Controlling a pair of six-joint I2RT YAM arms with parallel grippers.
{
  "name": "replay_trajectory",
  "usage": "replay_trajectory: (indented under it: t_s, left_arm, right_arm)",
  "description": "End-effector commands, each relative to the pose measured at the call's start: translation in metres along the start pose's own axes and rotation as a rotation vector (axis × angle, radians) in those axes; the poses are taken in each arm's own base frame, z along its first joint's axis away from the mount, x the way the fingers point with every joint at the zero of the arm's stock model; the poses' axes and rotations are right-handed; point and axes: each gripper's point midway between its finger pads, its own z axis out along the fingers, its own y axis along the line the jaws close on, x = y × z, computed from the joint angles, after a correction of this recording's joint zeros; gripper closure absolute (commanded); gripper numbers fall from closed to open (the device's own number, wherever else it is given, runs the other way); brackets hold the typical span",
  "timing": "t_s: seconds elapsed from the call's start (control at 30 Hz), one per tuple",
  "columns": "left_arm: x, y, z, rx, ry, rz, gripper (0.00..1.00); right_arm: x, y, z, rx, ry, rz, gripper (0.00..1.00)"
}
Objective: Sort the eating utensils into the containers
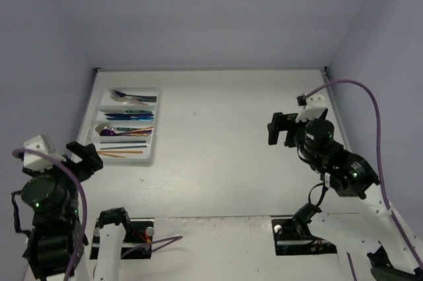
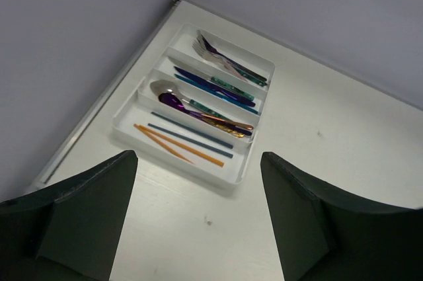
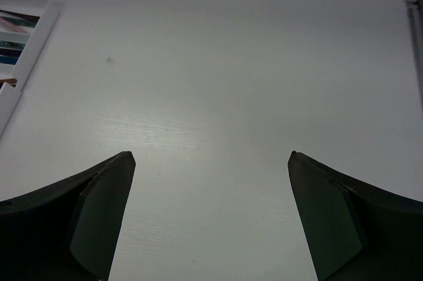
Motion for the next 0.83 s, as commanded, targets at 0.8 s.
replay_trajectory:
  t_s: [0.8]
  left_arm:
    - [0.026, 0.049, -0.094, -0.163, 0.02, 0.145, 0.18]
  right_arm:
    - [-0.024, -0.051, -0.059, 0.151, -0.233, 0.013, 0.0]
